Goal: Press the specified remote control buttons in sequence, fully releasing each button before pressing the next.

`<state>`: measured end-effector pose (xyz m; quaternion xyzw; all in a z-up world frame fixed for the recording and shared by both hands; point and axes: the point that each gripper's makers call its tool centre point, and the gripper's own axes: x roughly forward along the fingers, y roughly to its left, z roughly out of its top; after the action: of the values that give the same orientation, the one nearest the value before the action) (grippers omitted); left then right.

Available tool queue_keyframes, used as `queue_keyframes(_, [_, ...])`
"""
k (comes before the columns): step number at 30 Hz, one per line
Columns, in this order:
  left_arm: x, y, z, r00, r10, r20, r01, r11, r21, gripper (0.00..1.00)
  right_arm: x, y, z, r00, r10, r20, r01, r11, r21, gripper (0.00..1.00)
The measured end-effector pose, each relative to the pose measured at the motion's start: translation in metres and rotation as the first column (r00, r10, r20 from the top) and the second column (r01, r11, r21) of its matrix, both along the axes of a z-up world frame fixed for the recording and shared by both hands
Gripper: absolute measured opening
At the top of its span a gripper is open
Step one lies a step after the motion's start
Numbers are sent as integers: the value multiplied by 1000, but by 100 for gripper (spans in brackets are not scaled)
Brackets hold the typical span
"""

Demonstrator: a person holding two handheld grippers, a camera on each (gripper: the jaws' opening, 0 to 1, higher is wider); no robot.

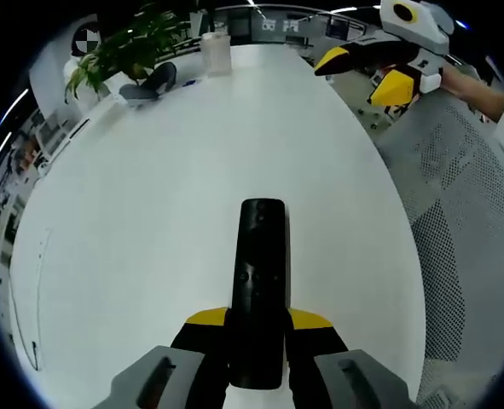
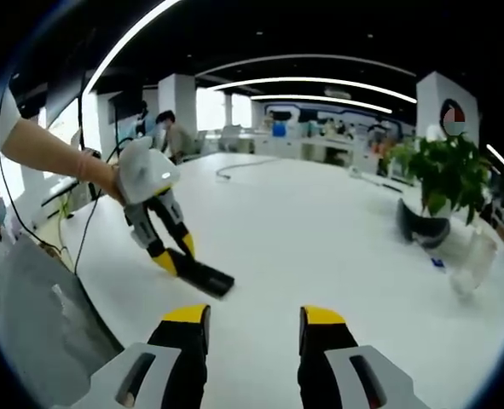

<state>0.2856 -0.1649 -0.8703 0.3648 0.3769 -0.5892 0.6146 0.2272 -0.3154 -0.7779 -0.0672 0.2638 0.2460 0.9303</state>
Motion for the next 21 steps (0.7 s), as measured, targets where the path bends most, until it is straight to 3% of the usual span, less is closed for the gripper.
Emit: queue_keyframes(21, [-14, -1, 0, 1000, -4, -2, 4, 1000, -7, 24, -1, 2, -3, 1000, 20, -13, -20, 1000, -24, 36])
